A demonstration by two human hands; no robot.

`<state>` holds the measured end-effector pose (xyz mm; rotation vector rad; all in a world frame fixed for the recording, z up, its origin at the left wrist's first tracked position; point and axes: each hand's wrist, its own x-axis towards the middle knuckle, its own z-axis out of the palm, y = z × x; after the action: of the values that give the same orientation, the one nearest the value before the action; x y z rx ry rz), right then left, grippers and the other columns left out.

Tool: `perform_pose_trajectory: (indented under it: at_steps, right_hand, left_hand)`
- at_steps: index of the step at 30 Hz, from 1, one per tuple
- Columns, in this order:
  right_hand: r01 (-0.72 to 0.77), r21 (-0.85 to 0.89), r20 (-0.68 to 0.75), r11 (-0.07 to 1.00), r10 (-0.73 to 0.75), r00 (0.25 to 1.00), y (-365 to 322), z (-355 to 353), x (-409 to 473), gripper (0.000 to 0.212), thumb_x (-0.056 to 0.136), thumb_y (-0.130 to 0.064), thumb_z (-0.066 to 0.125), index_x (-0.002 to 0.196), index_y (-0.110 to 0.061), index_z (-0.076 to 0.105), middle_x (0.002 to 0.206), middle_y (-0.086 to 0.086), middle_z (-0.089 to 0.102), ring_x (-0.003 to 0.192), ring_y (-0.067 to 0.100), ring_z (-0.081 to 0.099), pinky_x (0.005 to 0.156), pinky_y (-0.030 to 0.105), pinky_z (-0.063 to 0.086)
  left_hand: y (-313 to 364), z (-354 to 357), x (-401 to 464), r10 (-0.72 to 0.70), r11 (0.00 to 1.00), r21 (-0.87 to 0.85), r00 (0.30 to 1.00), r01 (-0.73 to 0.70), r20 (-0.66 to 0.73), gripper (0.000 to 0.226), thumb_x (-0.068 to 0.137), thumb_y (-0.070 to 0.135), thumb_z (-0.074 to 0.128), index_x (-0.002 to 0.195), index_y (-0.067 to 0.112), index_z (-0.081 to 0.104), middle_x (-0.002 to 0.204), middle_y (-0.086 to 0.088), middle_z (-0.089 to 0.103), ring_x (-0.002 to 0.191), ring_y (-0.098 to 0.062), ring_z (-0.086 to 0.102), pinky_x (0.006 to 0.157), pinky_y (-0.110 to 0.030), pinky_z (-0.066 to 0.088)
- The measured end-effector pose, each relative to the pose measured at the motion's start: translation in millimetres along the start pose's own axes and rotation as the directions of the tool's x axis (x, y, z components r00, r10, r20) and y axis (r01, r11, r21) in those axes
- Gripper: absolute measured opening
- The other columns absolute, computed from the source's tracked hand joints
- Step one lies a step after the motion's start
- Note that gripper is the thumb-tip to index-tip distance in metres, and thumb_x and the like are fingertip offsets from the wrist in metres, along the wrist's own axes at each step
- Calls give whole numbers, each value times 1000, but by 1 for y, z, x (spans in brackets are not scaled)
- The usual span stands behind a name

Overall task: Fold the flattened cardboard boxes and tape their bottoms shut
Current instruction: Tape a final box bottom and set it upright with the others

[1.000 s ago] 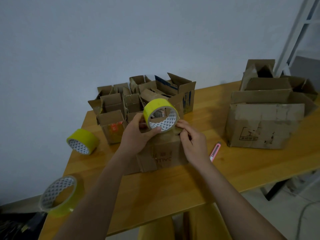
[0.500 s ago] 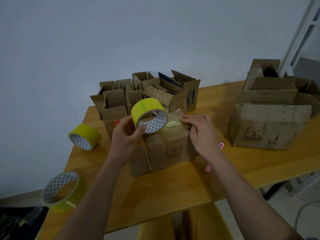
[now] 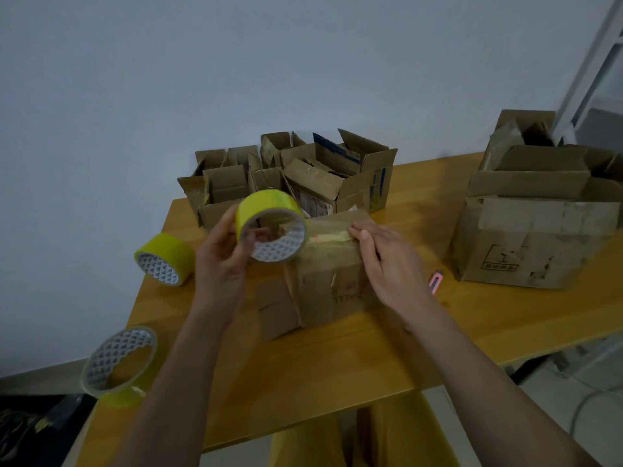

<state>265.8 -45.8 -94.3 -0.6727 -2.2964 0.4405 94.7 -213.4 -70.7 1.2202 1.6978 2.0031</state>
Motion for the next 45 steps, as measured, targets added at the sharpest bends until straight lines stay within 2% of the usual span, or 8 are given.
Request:
perform_pose_trajectory:
  at_steps: [7, 12, 20, 23, 28, 35, 39, 45]
  right_hand:
    - [-22, -318, 55, 948, 42, 998, -30, -2, 9, 39, 102, -28, 34, 105, -15, 70, 107, 3, 69, 89, 17, 63, 87, 35, 53]
    - [101, -252, 226, 962, -43, 973, -42, 5, 6, 59, 101, -47, 13, 143, -22, 46, 150, -3, 45, 139, 13, 39, 114, 43, 32]
    - [104, -164, 241, 981, -63, 968, -22, -11, 12, 57, 102, -46, 14, 141, -27, 51, 146, -10, 48, 137, 7, 40, 111, 38, 36]
    - [95, -211, 312, 973, -25, 950, -29, -10, 17, 48, 104, -45, 25, 142, -27, 49, 151, -11, 41, 141, 8, 34, 115, 40, 30]
    - [108, -294, 418, 950, 26, 908, -71, -7, 10, 87, 86, -80, 14, 153, -26, 28, 162, -4, 18, 149, 14, 14, 121, 52, 6]
    - [123, -229, 494, 966, 6, 870, -56, -9, 12, 72, 91, -69, 38, 153, -35, 23, 162, -13, 9, 148, 3, 6, 122, 45, -2]
    - [111, -210, 491, 971, 6, 871, -58, -9, 12, 69, 93, -62, 43, 153, -33, 24, 162, -13, 10, 148, 3, 5, 121, 39, -5]
    - [108, -189, 438, 976, -15, 899, -49, -13, 6, 55, 99, -51, 42, 150, -36, 29, 161, -11, 17, 149, 7, 10, 122, 42, 0]
  left_hand:
    - [9, -19, -16, 21, 989, 143, 1000, -23, 13, 40, 84, 21, 61, 122, 32, 55, 102, 23, 70, 101, 1, 64, 84, -16, 51]
    - [6, -28, -20, 14, 990, 143, 1000, -15, 9, 46, 85, 23, 64, 130, 24, 56, 108, -5, 70, 106, -20, 66, 90, -33, 55]
    - [5, -48, -28, -30, 970, 242, 1000, 31, -6, 46, 79, 24, 67, 125, 27, 60, 109, 3, 69, 100, -7, 66, 81, -18, 54]
    - [0, -53, -41, -65, 946, 319, 998, 61, 3, 48, 75, 28, 69, 121, 34, 59, 97, 23, 70, 92, 5, 64, 77, -13, 52]
    - [-6, -53, -50, -139, 932, 336, 990, 136, -16, 48, 73, 32, 71, 113, 50, 52, 110, 13, 64, 98, 5, 62, 79, -15, 53]
    - [-5, -50, -47, -156, 914, 385, 987, 126, 46, 66, 75, 35, 78, 135, 16, 54, 113, 8, 64, 104, -3, 61, 80, -15, 52]
    - [1, -48, -43, -136, 884, 459, 988, 87, 74, 62, 82, 15, 75, 138, 9, 51, 115, -1, 63, 104, -9, 60, 77, -7, 48]
    - [-11, -50, -73, -226, 723, 677, 973, 142, 37, 67, 72, 32, 83, 134, 27, 57, 120, 6, 66, 106, -14, 61, 89, -41, 54]
